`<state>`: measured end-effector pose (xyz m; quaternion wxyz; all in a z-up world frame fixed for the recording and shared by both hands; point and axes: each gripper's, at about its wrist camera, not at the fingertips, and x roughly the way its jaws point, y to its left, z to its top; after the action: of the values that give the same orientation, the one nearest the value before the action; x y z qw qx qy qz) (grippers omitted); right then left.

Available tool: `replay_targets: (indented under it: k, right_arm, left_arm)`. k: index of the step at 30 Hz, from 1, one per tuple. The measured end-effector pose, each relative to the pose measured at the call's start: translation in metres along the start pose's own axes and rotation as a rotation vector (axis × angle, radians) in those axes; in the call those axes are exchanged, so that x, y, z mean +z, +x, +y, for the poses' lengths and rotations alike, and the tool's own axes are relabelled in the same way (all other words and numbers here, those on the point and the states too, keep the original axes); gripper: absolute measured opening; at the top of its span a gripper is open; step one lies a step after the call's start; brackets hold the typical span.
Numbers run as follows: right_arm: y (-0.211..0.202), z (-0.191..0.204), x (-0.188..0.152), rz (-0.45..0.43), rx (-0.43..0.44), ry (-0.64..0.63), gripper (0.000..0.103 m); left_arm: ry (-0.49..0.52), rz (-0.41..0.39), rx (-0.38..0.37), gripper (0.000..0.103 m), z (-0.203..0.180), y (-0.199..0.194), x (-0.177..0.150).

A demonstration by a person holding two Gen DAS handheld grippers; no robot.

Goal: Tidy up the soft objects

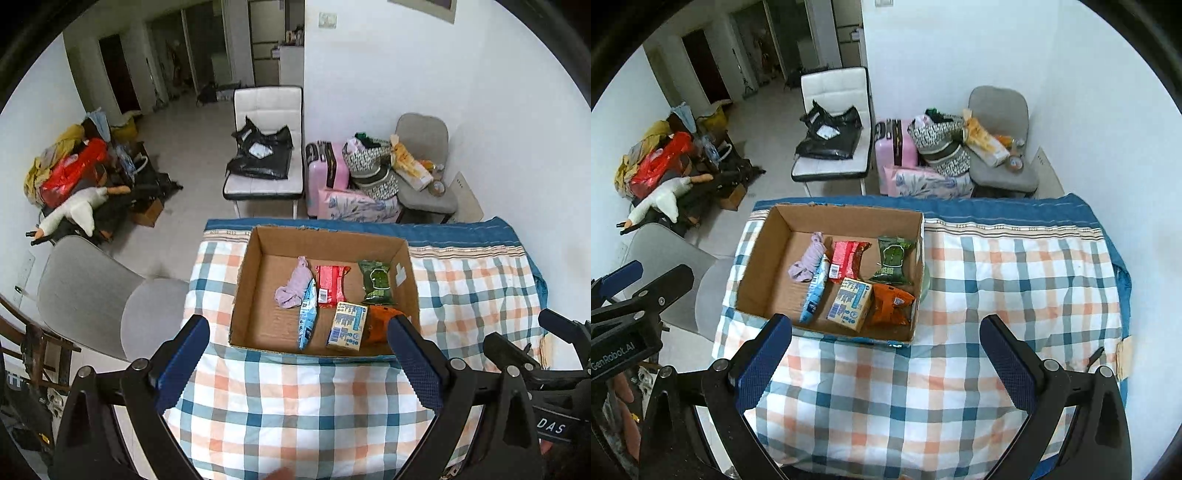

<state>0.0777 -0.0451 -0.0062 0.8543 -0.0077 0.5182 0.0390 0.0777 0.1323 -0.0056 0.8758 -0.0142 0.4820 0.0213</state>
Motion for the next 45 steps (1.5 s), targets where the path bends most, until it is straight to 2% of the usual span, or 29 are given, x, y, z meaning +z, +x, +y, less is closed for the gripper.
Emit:
replay_targets:
  k: [7, 15, 34, 45]
  right_arm:
    - [-0.056, 0.001, -0.019, -0.077, -0.031, 0.008, 0.103]
    - [-0.090, 0.000, -0.024, -0.136, -0.041, 0.017, 0.103]
    - [-0.100, 0.001, -0.023, -0.140, -0.063, 0.028, 0.103]
    - [-0.091, 0.003, -0.027, -0.121, -0.053, 0.038, 0.103]
  left_arm:
    - [-0.006, -0.061, 0.027, 0.099, 0.000, -0.038, -0.013]
    - [-0.021, -0.075, 0.032, 0.099, 0.002, -0.057, -0.021]
    - [-0.039, -0.053, 0.049, 0.099, -0.002, -0.060, -0.030]
    - [-0.039, -0.049, 0.040, 0.099, -0.005, -0.057, -0.033]
